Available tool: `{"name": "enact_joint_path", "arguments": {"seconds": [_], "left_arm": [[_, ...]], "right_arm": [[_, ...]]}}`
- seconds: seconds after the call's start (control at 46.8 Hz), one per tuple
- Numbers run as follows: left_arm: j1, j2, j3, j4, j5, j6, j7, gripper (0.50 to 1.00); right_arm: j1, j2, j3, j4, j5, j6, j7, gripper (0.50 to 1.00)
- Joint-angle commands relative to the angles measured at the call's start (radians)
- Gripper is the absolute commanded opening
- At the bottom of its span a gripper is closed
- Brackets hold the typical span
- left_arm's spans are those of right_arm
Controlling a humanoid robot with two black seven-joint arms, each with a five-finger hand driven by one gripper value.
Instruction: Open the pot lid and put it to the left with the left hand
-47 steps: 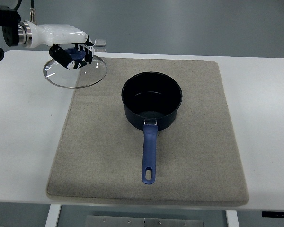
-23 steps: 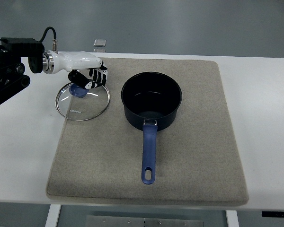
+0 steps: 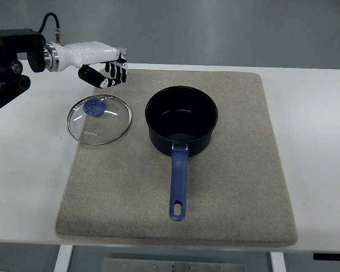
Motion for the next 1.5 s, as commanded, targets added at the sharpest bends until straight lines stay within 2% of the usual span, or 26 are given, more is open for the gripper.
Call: {"name": "enact_joint_path", "arguments": {"seconds": [0.0, 0.192, 0.342, 0.491, 0.662, 0.983, 1.068, 1.324, 1.474], "left_arm": [[0.012, 0.015, -0.005, 0.0, -0.148, 0.05, 0.001, 0.986], [0.038, 0.056, -0.002, 0.005, -0.643, 0.065, 0.003, 0.99], [0.046, 0.055, 0.0, 0.058, -0.975, 0.056, 0.003, 0.99], [0.063, 0.049, -0.002, 0.098, -1.156, 0.035, 0.004, 0.992], [0.092, 0.036, -0.002, 0.156, -1.312, -0.056, 0.017, 0.992], [0.116, -0.059, -0.006, 0.362, -1.527, -0.241, 0.173, 0.992], [0.118, -0.067, -0.006, 0.382, -1.529, -0.301, 0.191, 0.992], [0.147, -0.088, -0.049, 0.399, -1.55, -0.398, 0.279, 0.992], [0.176, -0.105, -0.124, 0.4, -1.615, -0.403, 0.354, 0.994]], "right_arm": [[0.0, 0.0, 0.0, 0.0, 0.0, 0.0, 0.0, 0.915], [0.0, 0.0, 0.0, 0.0, 0.0, 0.0, 0.0, 0.915], [0.0, 0.0, 0.0, 0.0, 0.0, 0.0, 0.0, 0.915], [0.0, 0.0, 0.0, 0.0, 0.0, 0.0, 0.0, 0.915], [0.0, 0.0, 0.0, 0.0, 0.0, 0.0, 0.0, 0.915], [0.0, 0.0, 0.0, 0.0, 0.0, 0.0, 0.0, 0.915], [0.0, 0.0, 0.0, 0.0, 0.0, 0.0, 0.0, 0.915], [0.0, 0.0, 0.0, 0.0, 0.0, 0.0, 0.001, 0.915], [0.0, 0.0, 0.0, 0.0, 0.0, 0.0, 0.0, 0.915]]}}
